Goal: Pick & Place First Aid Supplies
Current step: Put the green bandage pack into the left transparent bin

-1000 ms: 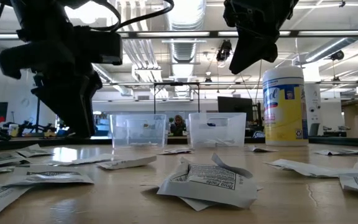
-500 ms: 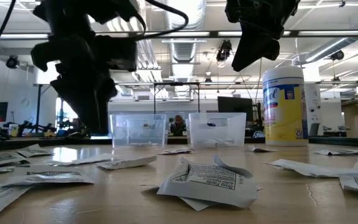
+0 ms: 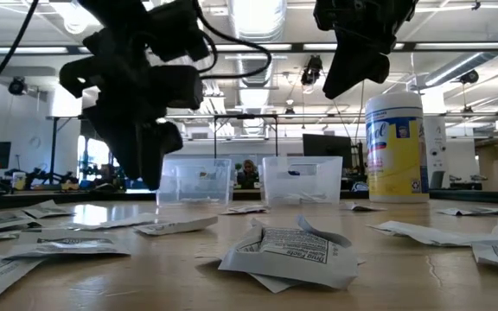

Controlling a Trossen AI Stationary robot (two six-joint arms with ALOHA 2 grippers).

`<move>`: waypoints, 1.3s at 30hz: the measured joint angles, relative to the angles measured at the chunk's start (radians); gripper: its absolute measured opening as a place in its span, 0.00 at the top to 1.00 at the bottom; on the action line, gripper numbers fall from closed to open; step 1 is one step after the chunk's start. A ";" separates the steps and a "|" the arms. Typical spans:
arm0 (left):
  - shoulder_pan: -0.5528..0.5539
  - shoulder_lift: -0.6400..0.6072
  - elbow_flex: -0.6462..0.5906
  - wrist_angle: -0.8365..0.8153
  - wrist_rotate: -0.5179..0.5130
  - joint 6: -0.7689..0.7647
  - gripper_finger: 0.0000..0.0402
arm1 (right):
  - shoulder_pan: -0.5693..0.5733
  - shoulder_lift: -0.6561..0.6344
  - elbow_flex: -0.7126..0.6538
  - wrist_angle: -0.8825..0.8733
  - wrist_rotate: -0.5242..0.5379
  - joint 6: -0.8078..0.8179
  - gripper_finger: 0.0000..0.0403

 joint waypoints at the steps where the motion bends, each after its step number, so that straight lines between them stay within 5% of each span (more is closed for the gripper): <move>1: 0.003 0.001 -0.008 0.006 0.000 0.011 0.44 | 0.000 0.000 0.000 0.000 0.000 0.000 0.83; 39: 0.049 0.055 -0.134 0.209 0.059 0.045 0.44 | 0.000 0.000 0.000 0.002 0.000 0.000 0.85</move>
